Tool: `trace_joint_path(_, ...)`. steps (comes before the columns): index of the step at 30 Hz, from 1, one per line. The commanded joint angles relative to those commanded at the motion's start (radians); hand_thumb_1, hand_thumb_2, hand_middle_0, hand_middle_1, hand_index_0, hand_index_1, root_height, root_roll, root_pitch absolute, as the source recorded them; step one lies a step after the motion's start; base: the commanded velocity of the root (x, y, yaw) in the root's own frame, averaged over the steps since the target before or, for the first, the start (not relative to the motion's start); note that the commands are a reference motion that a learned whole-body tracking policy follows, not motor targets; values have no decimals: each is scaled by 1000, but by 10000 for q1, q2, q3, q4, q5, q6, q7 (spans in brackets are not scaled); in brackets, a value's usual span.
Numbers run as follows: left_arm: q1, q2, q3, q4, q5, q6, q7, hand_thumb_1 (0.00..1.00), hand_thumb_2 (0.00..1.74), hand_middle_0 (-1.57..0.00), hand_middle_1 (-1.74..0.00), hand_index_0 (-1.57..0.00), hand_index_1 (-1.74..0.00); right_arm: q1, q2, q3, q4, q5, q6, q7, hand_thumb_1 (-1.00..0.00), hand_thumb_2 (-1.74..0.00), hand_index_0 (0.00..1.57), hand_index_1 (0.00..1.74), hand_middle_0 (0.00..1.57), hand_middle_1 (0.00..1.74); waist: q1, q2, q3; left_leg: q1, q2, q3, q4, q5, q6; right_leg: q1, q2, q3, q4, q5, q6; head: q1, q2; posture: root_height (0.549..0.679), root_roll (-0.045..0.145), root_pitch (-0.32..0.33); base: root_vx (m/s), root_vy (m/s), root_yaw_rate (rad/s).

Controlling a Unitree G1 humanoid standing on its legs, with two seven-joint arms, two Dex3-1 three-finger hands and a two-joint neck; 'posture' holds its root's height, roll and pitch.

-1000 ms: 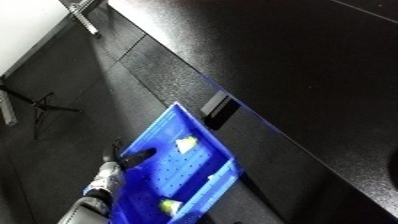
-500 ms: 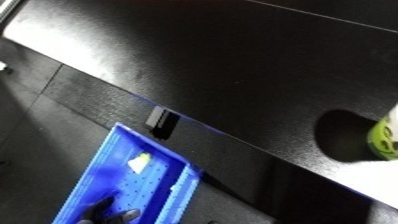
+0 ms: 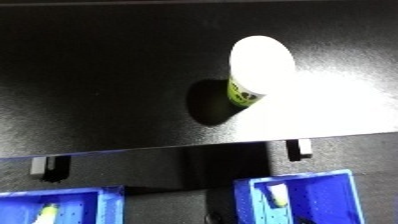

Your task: Pick up the object and place it into the box

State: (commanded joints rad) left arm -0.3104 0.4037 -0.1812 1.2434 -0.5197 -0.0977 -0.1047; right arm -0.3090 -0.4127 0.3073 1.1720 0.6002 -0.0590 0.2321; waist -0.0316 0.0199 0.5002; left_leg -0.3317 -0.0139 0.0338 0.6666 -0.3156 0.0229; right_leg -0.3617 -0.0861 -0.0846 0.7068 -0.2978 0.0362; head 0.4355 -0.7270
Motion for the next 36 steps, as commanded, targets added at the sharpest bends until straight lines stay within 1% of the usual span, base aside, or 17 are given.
trace_joint_path(2, 89, -92, -66, -40, 17, -78, -18, 0, 0, 0, 0, 0, 0, -20, -12, -23, 34, -114, -41, 6, 0, 0, 0, 0, 0, 0, -35, 41, 16, 19, -11, 5, 42, -49, 23, -4, 4, 29, 53, -14, -20, 337, -146, 641, 26, -33, 1, 44, -113)
trace_joint_path(5, 226, -210, -112, -73, 14, -163, -65, 0, 0, 0, 0, 0, 0, 3, -53, -75, 108, -248, -166, 69, 0, 0, 0, 0, 0, 0, -72, 99, 22, 86, -13, 23, 56, -113, 57, 17, -1, 62, 88, -39, -41, 627, -202, 641, 27, -36, 8, 34, -91)
trace_joint_path(9, 312, -278, -143, -85, 98, -203, -102, 0, 0, 0, 0, 0, 0, 34, -126, -116, 167, -366, -371, 237, 0, 0, 0, 0, 0, 0, -87, 144, -7, 128, -22, 36, 76, -165, 70, 51, -12, 76, 105, -69, -59, 567, -154, 641, 30, -39, 14, 3, -26)
trace_joint_path(11, 313, -266, -151, -103, 129, -184, -102, 0, 0, 0, 0, 0, 0, 51, -180, -90, 92, -411, -430, 429, 0, 0, 0, 0, 0, 0, -95, 151, -27, 133, -31, 40, 73, -173, 69, 51, -5, 77, 112, -81, -66, 461, -88, 641, 30, -39, 10, -12, 1)
trace_joint_path(14, 315, -214, -134, -161, 196, -122, -73, 0, 0, 0, 0, 0, 0, 93, -299, 8, -293, -335, -349, 1051, 0, 0, 0, 0, 0, 0, -109, 124, -52, 140, -34, 49, 52, -170, 57, 50, 15, 70, 116, -103, -74, 308, -24, 641, 30, -37, 6, -26, 6)
trace_joint_path(16, 331, -150, -105, -210, 225, -89, -44, 0, 0, 0, 0, 0, 0, 123, -413, 129, -780, -204, -130, 1596, 0, 0, 0, 0, 0, 0, -122, 74, -52, 132, -24, 58, 49, -168, 44, 39, 26, 57, 126, -117, -79, 227, 17, 641, 30, -36, -3, -36, 2)
trace_joint_path(18, 388, -66, -58, -268, 232, -83, -18, 0, 0, 0, 0, 0, 0, 209, -578, 279, -1543, 26, 255, 2180, 0, 0, 0, 0, 0, 0, -142, -5, -42, 108, 1, 62, 57, -166, 26, 23, 30, 43, 138, -128, -79, 44, 85, 641, 29, -34, -11, -43, -11)
trace_joint_path(20, 492, 39, 18, -312, 238, -114, -27, 0, 0, 0, 0, 0, 0, 404, -786, 386, -2520, 295, 779, 2778, 0, 0, 0, 0, 0, 0, -172, -100, -36, 85, 39, 69, 56, -161, 14, 4, 32, 30, 147, -140, -75, -194, 191, 641, 28, -32, -14, -45, -35)
trace_joint_path(24, 729, 308, 252, -306, 225, -218, -119, 0, 0, 0, 0, 0, 0, 1016, -1291, 482, -4770, 729, 2009, 4181, 0, 0, 0, 0, 0, 0, -258, -326, -62, 16, 135, 103, 38, -130, -19, -73, 21, -17, 174, -156, -49, -608, 299, 640, 26, -25, -15, -50, -53)
trace_joint_path(27, 855, 506, 423, -240, 211, -272, -192, 0, 0, 0, 0, 0, 0, 1473, -1670, 450, -6417, 930, 2910, 5112, 0, 0, 0, 0, 0, 0, -336, -496, -105, -42, 210, 128, 38, -108, -73, -122, -8, -64, 183, -160, -21, -901, 301, 640, 25, -20, -9, -45, -51)
trace_joint_path(29, 928, 597, 485, -186, 180, -305, -211, 0, 0, 0, 0, 0, 0, 1719, -1934, 398, -7414, 1117, 3391, 5764, 0, 0, 0, 0, 0, 0, -392, -599, -143, -47, 265, 148, 26, -100, -117, -127, -29, -92, 173, -164, -4, -1121, 283, 640, 25, -18, 6, -35, -57)
trace_joint_path(31, 969, 654, 491, -97, 125, -347, -227, 0, 0, 0, 0, 0, 0, 1854, -2173, 335, -8256, 1430, 3694, 6392, 0, 0, 0, 0, 0, 0, -437, -676, -186, -39, 315, 174, 10, -95, -158, -115, -48, -114, 154, -170, 12, -1230, 308, 640, 25, -17, 17, -25, -53)
trace_joint_path(33, 990, 692, 467, 41, 57, -421, -271, 0, 0, 0, 0, 0, 0, 1872, -2387, 215, -9142, 1961, 3889, 6914, 0, 0, 0, 0, 0, 0, -478, -728, -234, -37, 358, 203, -1, -93, -200, -103, -63, -129, 134, -182, 24, -1349, 283, 640, 25, -15, 21, -16, -48)
trace_joint_path(36, 1020, 693, 426, 281, -13, -566, -374, 0, 0, 0, 0, 0, 0, 1763, -2517, -159, -10410, 3097, 3833, 7295, 0, 0, 0, 0, 0, 0, -530, -755, -326, -41, 402, 234, -11, -102, -251, -85, -68, -130, 105, -206, 40, -1492, 251, 641, 25, -13, 27, -4, -33)
